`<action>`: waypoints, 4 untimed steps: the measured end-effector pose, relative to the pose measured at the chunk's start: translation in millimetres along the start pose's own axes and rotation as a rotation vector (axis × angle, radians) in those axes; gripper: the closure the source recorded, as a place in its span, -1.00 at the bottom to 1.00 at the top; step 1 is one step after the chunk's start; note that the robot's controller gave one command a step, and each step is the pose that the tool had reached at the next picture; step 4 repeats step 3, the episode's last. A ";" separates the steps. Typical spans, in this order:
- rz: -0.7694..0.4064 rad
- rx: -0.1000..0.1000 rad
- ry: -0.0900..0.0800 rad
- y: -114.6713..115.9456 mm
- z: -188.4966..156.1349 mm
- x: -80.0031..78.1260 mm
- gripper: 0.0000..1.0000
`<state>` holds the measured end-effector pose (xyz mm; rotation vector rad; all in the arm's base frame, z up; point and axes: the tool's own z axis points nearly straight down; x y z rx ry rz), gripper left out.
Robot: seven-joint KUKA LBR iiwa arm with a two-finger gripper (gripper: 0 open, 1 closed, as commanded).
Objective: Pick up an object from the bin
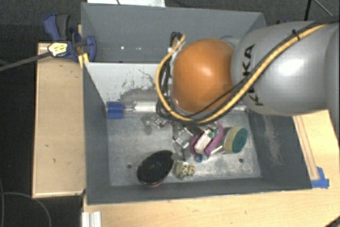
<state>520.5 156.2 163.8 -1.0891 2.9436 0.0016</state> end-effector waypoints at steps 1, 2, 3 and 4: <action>-0.060 0.003 -0.005 20.4 95.0 35.9 -1.00; -0.055 0.002 -0.005 20.5 92.9 35.4 1.00; -0.067 0.006 -0.008 -33.5 -91.2 -21.9 1.00; -0.067 0.006 -0.008 -33.5 -91.2 -21.9 1.00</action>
Offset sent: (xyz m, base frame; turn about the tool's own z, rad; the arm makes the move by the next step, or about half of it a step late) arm -0.0418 -0.0077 -0.0938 -0.0667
